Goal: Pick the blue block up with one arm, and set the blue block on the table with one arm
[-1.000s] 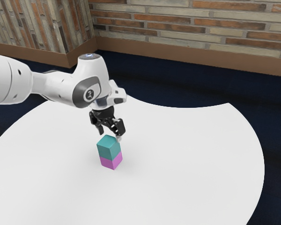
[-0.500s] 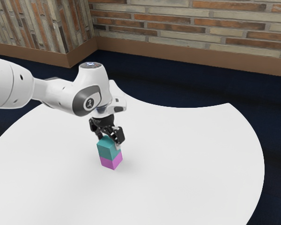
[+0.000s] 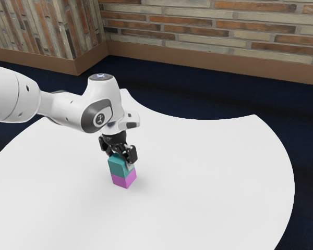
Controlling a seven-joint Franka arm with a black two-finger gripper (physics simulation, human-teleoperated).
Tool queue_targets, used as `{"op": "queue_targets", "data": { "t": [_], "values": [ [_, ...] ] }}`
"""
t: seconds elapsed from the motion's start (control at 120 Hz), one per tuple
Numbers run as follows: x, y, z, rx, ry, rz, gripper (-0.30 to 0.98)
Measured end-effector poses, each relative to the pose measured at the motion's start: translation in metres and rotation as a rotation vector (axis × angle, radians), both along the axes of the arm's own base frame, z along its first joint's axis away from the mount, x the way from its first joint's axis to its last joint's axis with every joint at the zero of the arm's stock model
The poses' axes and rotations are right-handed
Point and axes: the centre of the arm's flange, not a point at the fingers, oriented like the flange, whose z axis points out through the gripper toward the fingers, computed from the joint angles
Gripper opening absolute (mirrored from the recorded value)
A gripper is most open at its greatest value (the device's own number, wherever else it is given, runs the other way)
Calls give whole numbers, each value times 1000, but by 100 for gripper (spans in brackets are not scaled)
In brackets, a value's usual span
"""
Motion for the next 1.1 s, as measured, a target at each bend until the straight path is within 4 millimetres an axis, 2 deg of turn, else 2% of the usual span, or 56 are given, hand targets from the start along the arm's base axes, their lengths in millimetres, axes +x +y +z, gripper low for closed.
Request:
{"op": "queue_targets", "data": {
  "t": [0.217, 0.583, 0.7, 0.792, 0.842, 0.908, 0.933, 1.033, 1.1],
  "values": [
    [-1, 2, -2, 0, 0, 4, 45],
    [3, -2, 9, 4, -25, -4, 40],
    [25, 0, 40, 20, -97, -14, 39],
    [45, 0, 46, 29, -126, -18, 39],
    [71, -2, 44, 37, -142, -22, 39],
    [93, -4, 36, 45, -143, -27, 39],
    [98, -5, 30, 47, -137, -28, 39],
    [112, -5, -17, 56, -77, -30, 39],
    [114, -5, -33, 57, -54, -30, 39]
  ]
}}
